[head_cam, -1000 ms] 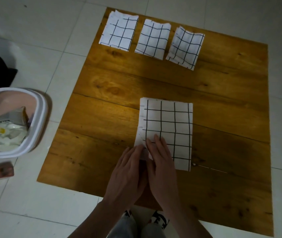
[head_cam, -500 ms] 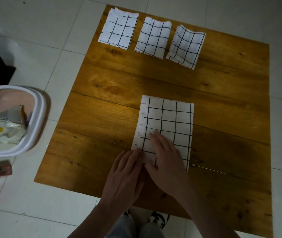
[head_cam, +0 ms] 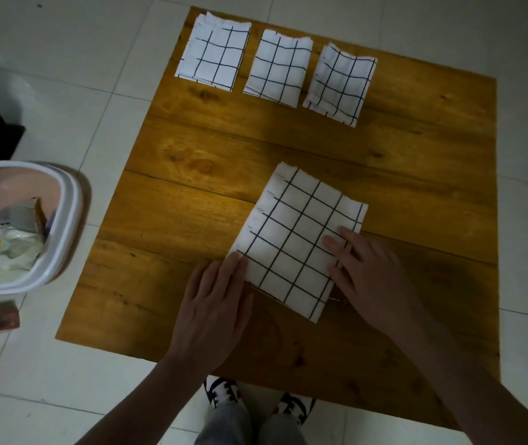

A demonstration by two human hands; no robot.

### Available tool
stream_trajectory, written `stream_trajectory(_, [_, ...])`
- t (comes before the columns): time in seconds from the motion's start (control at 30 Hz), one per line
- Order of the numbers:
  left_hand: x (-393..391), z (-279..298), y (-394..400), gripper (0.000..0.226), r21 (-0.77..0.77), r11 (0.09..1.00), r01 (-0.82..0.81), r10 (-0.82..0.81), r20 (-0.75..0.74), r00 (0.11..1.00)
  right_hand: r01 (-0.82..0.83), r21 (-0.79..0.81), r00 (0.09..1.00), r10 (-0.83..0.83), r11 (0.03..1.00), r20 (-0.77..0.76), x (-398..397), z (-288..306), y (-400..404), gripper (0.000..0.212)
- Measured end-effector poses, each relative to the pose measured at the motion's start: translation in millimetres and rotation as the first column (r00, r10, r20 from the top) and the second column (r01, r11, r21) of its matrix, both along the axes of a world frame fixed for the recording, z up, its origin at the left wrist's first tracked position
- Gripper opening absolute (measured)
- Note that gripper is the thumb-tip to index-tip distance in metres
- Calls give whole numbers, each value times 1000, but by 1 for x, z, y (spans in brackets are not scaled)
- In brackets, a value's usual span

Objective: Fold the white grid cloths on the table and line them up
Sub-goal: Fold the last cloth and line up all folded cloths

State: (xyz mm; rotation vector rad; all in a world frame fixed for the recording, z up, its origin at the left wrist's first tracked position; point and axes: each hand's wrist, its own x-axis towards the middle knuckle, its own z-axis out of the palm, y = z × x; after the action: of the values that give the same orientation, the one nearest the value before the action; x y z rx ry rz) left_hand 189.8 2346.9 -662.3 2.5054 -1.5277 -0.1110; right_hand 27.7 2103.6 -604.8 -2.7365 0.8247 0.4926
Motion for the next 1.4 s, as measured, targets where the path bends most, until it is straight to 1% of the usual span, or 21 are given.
stream_trajectory(0.13, [1,6,-20,61,2,997,-75,75,-1,997,93,-53,994,-96,994,-53,-7,2,25,62])
stream_trajectory(0.23, [-8,11,-32,61,-29,996,-85,84,-41,996,179,-76,979,-185,981,-86,-8,3,42,65])
stream_trajectory(0.33, [-27,14,-38,58,-51,999,5,-10,-81,997,242,-105,964,-251,965,-85,-5,2,56,69])
stream_trajectory(0.43, [-52,12,-35,58,-4,990,138,-138,-65,988,313,-77,943,-319,947,-90,0,4,65,70])
stream_trajectory(0.5, [-62,8,-31,60,53,985,165,-162,-54,985,341,-60,934,-345,938,-92,1,6,65,67])
stream_trajectory(0.57, [-65,4,-28,61,87,985,152,-148,-48,988,342,-95,936,-348,935,-56,-2,6,64,64])
stream_trajectory(0.63, [-66,2,-27,61,95,986,139,-135,-50,990,311,-150,950,-304,938,70,-9,1,64,55])
stream_trajectory(0.7, [-66,1,-28,61,95,986,134,-129,-60,990,224,-140,966,-201,964,164,-17,-6,68,54])
stream_trajectory(0.77, [-67,1,-28,61,93,987,132,-126,-67,990,73,-100,981,-53,992,189,-23,-11,75,57])
stream_trajectory(0.83, [-67,1,-29,61,99,987,130,-123,-72,990,-73,-88,977,88,993,192,-26,-19,81,59])
stream_trajectory(0.9, [-67,0,-29,62,97,987,130,-123,-73,990,-151,-92,971,165,984,172,-28,-26,85,62])
stream_trajectory(1.03, [-67,-2,-30,63,87,987,133,-125,-93,988,-136,-51,979,142,989,146,-30,-35,86,67])
stream_trajectory(1.17, [-70,-2,-27,67,113,988,106,-92,-122,988,-131,-18,982,133,991,133,-33,-41,83,72])
stream_trajectory(1.4, [-78,-4,-26,67,77,996,54,-45,-109,993,-143,-17,982,144,990,121,-38,-47,79,74])
